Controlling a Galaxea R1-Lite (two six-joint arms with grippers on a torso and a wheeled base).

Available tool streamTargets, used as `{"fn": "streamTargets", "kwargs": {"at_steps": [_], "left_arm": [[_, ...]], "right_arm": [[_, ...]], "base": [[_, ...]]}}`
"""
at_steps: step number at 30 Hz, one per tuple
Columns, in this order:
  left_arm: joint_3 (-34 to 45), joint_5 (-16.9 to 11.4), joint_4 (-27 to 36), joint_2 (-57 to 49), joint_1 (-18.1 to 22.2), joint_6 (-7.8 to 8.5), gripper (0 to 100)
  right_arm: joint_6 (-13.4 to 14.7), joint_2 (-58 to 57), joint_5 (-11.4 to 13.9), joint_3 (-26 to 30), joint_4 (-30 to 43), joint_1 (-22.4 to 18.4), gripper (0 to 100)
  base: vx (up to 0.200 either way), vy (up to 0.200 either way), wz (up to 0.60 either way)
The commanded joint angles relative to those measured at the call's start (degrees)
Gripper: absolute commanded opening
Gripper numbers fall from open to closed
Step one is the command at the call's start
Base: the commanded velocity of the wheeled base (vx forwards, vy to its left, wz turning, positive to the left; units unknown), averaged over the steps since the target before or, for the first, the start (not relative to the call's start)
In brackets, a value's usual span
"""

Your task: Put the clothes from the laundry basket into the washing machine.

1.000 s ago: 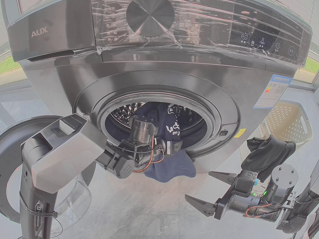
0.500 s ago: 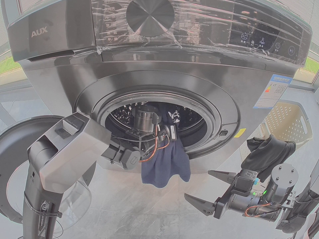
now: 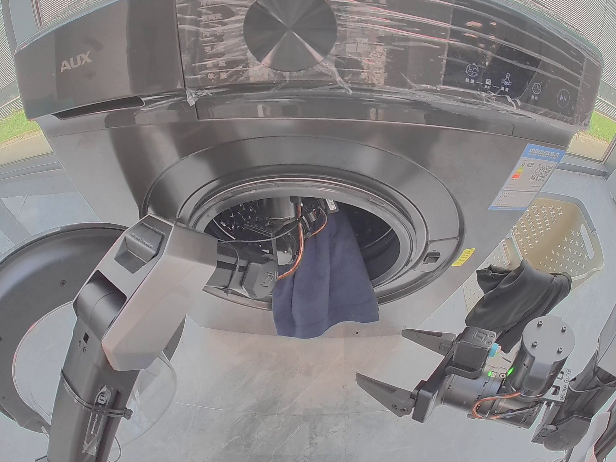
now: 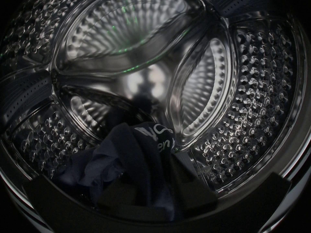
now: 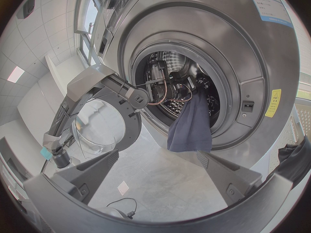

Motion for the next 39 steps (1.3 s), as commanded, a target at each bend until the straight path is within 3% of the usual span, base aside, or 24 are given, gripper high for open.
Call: {"fn": "streamTargets", "kwargs": {"at_steps": [1,5,10,11,17,25,26,32,35,37,39], "left_arm": [[0.9,0.0,2.3,-0.7,-0.1,-1.96,100],[10.2,-1.9,7.5,-7.0,-0.7,-2.05,100],[21.3,-8.6,17.3,-15.2,-1.9,-1.17,100],[23.7,-9.9,18.0,-16.2,-2.2,-0.21,100],[30.1,-10.4,16.6,-15.7,-3.2,5.68,100],[27.6,-9.5,12.4,-8.3,-2.7,7.18,100],[27.1,-9.0,11.4,-7.5,-2.5,7.53,0],[25.0,-8.1,10.9,-7.0,-2.0,7.97,0],[23.3,-8.0,9.8,-7.3,-2.0,7.44,0],[20.5,-7.5,9.4,-7.3,-2.0,6.12,0],[16.9,-6.6,8.0,-6.8,-1.9,2.96,0]], "right_arm": [[0.0,0.3,0.0,0.0,0.0,0.0,100],[0.0,0.3,-0.1,0.1,0.0,0.1,100],[0.0,0.3,-0.1,0.0,0.0,0.3,100],[0.0,0.5,-0.1,0.0,0.0,0.3,100],[0.1,0.9,-0.1,0.0,0.0,0.3,100],[0.1,0.8,-0.1,-0.1,-0.1,0.3,100],[0.0,0.8,-0.1,-0.1,-0.1,0.3,100],[0.0,0.8,-0.1,-0.1,-0.1,0.2,100],[0.0,0.8,-0.1,-0.3,-0.1,0.3,100],[0.0,0.8,-0.1,-0.4,-0.1,0.3,100],[0.1,0.8,-0.1,-0.5,-0.1,0.3,100]], "base": [[0.000,0.000,0.00],[0.000,0.000,0.00],[0.000,0.000,0.00],[0.000,0.000,0.00],[0.000,0.000,0.00],[0.000,0.000,0.00],[0.000,0.000,0.00],[0.000,0.000,0.00],[0.000,0.000,0.00],[0.000,0.000,0.00],[0.000,0.000,0.00]]}}
